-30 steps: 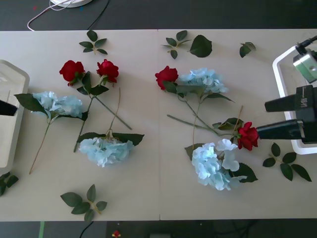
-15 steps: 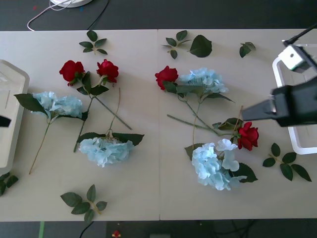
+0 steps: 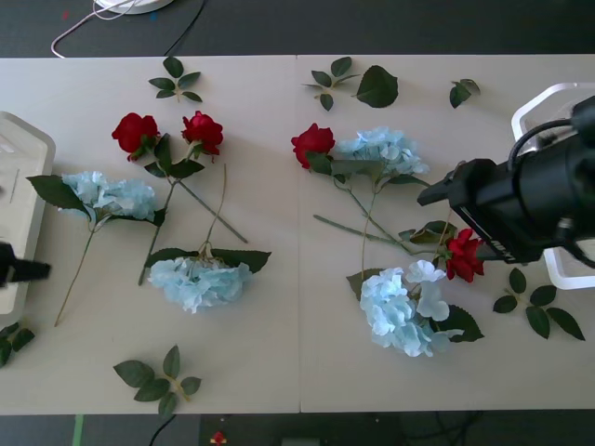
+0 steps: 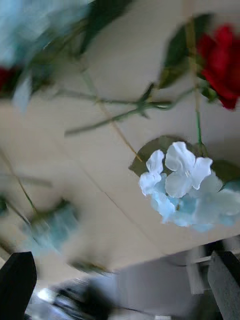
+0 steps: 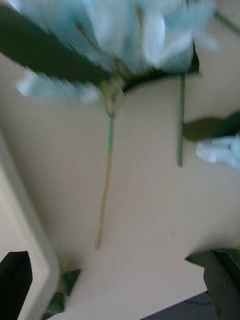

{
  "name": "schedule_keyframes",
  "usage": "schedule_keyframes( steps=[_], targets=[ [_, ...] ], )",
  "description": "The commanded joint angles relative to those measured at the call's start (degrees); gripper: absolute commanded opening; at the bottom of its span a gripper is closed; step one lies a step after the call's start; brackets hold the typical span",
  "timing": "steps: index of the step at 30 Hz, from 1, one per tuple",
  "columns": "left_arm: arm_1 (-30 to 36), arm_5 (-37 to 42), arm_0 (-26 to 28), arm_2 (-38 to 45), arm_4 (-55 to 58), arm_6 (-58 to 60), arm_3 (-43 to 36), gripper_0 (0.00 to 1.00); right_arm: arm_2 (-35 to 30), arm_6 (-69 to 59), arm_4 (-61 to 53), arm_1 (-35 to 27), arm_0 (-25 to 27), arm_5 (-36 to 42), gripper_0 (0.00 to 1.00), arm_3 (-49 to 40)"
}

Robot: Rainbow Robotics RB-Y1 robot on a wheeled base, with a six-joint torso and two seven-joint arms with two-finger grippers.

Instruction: Place the red flowers into the right box and the blue flowers into the left box. If a person shows an open palm, hand one flower to the person first, then continue sorting.

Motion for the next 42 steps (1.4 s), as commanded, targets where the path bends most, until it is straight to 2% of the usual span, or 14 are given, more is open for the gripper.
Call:
schedule_keyframes(
  steps=[1,8,11,15,19,27,36,42],
  targets=[
    [0.77,-4.45,-9.3,-9.7,-2.61,-3.93,0.32,1.0,0.52,-13.83,3.1,3.5,-1.98,0.08,1.0,2.51],
    [0.24,-7.79,-23.18,-24.55,-4.8,-3.75,3.48,1.0,1.31,-25.87,8.73,7.37,-1.98,0.08,1.0,8.05],
    [-0.11,-9.9,-30.65,-32.99,-5.42,-3.58,5.68,1.0,2.54,-30.09,12.24,8.33,-1.98,0.08,1.0,11.21],
    [-0.64,-11.57,-37.95,-41.6,-5.51,-3.23,8.4,1.0,5.71,-33.96,15.41,8.51,-1.98,0.08,1.0,15.17],
    [-2.39,-12.27,-42.52,-46.53,-5.6,-3.05,10.86,1.0,7.46,-37.12,15.85,9.21,-1.98,0.08,1.0,17.89],
    [-6.35,-13.68,-47.0,-52.15,-6.39,-3.14,14.99,1.0,9.75,-40.63,20.95,13.69,-1.89,-2.47,1.0,23.08],
    [-9.25,-16.76,-47.35,-55.31,-7.88,-2.7,17.37,1.0,11.68,-40.11,25.52,17.47,-1.98,-7.13,1.0,29.23],
    [-10.66,-17.55,-47.35,-56.46,-8.58,-2.87,18.6,1.0,15.29,-40.37,27.27,18.97,-2.59,-9.85,1.0,32.31]
  ],
)
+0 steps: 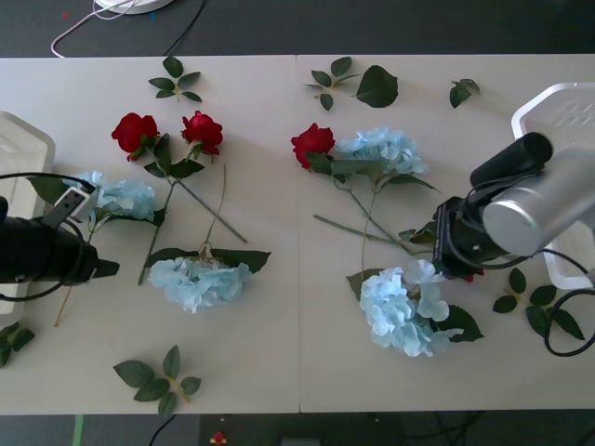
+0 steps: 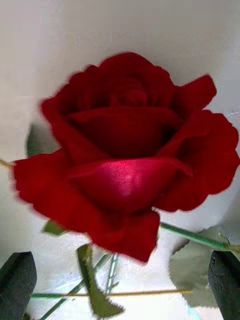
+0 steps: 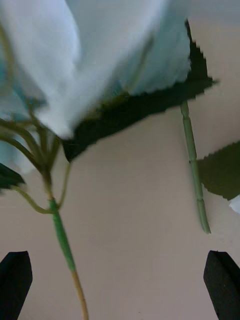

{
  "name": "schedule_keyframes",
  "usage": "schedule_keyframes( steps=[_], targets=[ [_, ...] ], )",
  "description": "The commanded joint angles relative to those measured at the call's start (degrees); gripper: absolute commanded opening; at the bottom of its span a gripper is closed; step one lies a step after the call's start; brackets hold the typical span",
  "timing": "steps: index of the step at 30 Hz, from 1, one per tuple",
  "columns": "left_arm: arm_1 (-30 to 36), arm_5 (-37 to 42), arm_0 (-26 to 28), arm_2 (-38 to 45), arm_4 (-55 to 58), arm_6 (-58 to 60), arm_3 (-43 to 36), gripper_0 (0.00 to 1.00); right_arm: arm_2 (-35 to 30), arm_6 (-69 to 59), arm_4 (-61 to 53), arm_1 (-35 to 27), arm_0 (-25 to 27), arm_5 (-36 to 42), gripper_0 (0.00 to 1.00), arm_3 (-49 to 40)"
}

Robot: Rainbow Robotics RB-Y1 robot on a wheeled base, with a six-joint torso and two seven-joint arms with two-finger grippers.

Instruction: Place the red flowers into the right box and the blue flowers into the left box. If a person shows an open palm, hand one flower to the person first, then continue sorting.

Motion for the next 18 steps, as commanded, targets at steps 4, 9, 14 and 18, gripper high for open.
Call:
schedule_keyframes(
  steps=[4,9,14,18],
  targets=[
    [-3.24,-4.43,-2.26,-3.07,-1.44,-2.94,3.6,1.0,5.38,-1.65,1.98,2.76,-4.08,-4.47,1.0,4.78],
    [-4.65,-4.79,-2.26,-3.33,-1.52,-2.77,5.54,1.0,6.79,-2.0,3.38,5.31,-6.36,-5.96,1.0,10.14],
    [-5.17,-4.79,-2.26,-3.33,-1.61,-2.77,6.33,1.0,7.66,-2.09,4.61,7.16,-8.21,-7.99,1.0,15.15],
    [-5.17,-4.79,-2.26,-3.33,-1.87,-3.03,6.41,0.01,7.58,-1.83,5.58,7.86,-8.47,-8.51,0.47,16.73]
  ],
)
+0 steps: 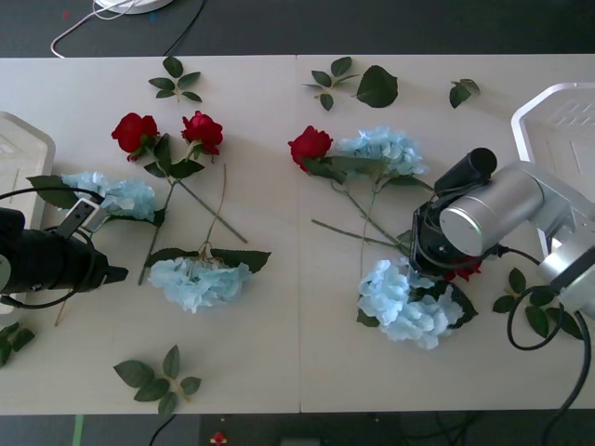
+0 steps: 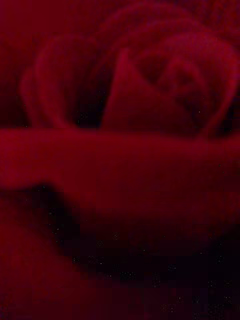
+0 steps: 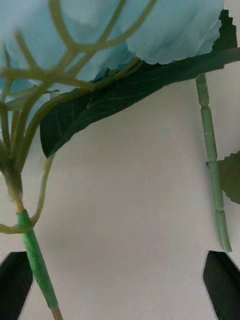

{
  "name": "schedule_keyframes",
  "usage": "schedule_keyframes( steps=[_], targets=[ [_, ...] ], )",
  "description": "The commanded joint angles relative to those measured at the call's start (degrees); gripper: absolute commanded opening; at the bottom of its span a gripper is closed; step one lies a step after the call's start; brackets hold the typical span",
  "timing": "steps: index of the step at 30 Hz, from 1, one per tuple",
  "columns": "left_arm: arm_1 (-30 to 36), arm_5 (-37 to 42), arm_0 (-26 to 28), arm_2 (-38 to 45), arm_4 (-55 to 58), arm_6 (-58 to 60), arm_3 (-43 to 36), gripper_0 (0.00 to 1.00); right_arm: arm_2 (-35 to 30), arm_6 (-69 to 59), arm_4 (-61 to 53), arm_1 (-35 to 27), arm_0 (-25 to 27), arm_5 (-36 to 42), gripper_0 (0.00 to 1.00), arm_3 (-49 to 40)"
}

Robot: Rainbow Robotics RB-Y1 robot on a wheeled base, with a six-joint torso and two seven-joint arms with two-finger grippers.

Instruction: Place the red flowers into the right box and the blue flowers into the left box. If a person shows an open palm, hand one flower to the person first, then continue sorting.

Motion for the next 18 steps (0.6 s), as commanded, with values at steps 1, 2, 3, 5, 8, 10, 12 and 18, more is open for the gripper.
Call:
schedule_keyframes(
  steps=[1,2,3,5,8,10,12,18],
  targets=[
    [-0.48,-0.69,-2.2,-0.42,-0.9,-2.94,0.7,0.0,0.54,-1.82,1.58,1.55,-2.16,-1.23,0.19,1.38],
    [-0.48,-0.69,-2.2,-0.42,-0.9,-2.94,0.79,0.0,0.54,-1.82,1.58,1.55,-2.16,-1.23,0.1,1.38],
    [-0.48,-0.78,-2.2,-0.42,-0.9,-2.86,0.79,0.0,0.54,-1.82,1.49,1.55,-2.16,-1.23,0.04,1.38],
    [-0.48,-0.78,-2.2,-0.42,-0.9,-2.94,0.97,0.0,0.54,-1.74,1.49,1.55,-2.16,-1.23,0.0,1.38],
    [-0.48,-0.78,-2.2,-0.33,-0.9,-2.86,1.23,0.0,0.63,-1.74,1.4,1.55,-2.16,-1.23,0.0,1.38],
    [-0.48,-0.78,-2.2,-0.24,-0.9,-2.77,1.41,0.0,0.54,-1.65,1.4,1.55,-2.16,-1.23,0.0,1.38],
    [-0.48,-0.78,-2.2,-0.07,-0.82,-2.68,1.76,0.0,0.54,-1.65,1.4,1.55,-2.16,-1.23,0.0,1.38],
    [0.67,-0.78,-2.2,1.52,-0.46,-2.59,2.46,0.0,0.54,-1.38,1.05,0.94,-2.34,-0.17,0.0,0.5]
  ],
)
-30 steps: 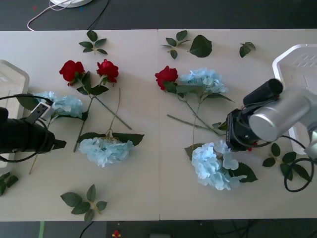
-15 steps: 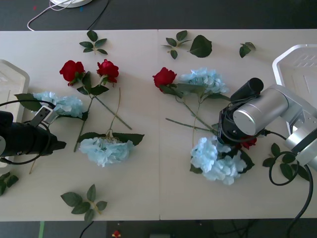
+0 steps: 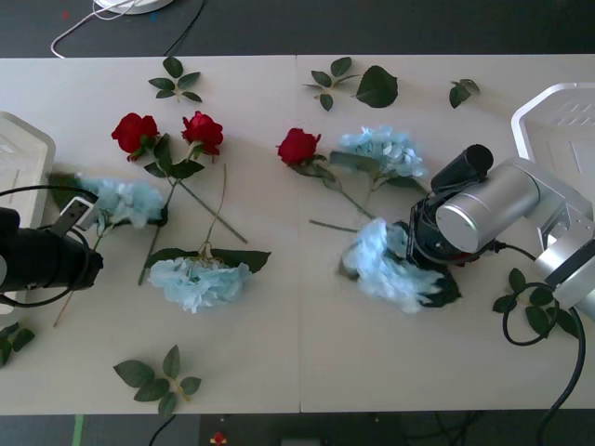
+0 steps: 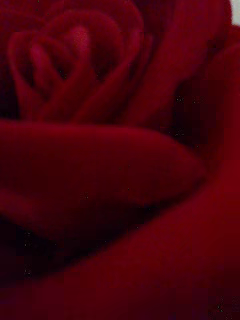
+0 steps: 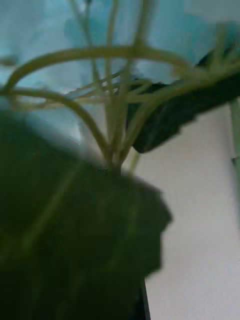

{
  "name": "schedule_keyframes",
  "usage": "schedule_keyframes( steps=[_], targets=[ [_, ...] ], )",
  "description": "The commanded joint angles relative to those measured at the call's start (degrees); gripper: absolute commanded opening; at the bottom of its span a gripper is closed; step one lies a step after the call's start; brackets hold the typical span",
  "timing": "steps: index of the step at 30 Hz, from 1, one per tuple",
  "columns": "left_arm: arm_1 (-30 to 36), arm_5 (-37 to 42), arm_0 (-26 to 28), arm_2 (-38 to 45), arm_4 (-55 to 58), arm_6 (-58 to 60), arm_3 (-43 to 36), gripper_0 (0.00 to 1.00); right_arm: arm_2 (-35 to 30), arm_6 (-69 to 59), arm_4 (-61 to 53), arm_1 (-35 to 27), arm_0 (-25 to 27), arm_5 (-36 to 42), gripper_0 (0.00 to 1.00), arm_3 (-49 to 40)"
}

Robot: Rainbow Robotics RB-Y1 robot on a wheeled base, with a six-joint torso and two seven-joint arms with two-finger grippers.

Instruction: Place the red flowers into the right box and the blue flowers into the left box. If a person shows an open palm, hand one flower to the person first, then continue sorting.

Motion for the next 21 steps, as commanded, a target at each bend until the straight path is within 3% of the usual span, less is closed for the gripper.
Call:
schedule_keyframes(
  steps=[1,5,9,14,21],
  targets=[
    [1.12,-0.73,-2.14,2.12,-0.05,-2.59,0.86,0.0,0.48,-1.39,0.33,-0.16,-1.56,1.02,0.0,-1.24],
    [2.44,-0.11,-2.14,5.73,0.39,-2.5,1.3,0.0,-0.13,-1.3,-1.08,-2.89,-1.56,5.33,0.0,-6.86],
    [3.41,6.39,-2.14,12.49,1.18,-2.42,0.86,0.0,-2.15,-0.86,-4.16,-5.61,-1.56,10.51,0.0,-12.57],
    [4.29,22.3,-2.22,25.94,2.67,-2.15,-1.51,0.0,-4.88,-0.59,-7.41,-8.69,-0.85,14.82,0.0,-19.34],
    [6.75,51.83,-2.22,47.91,4.61,-1.89,-0.81,0.0,-8.31,-0.24,-12.24,-13.52,0.47,16.23,0.0,-26.37]
  ],
)
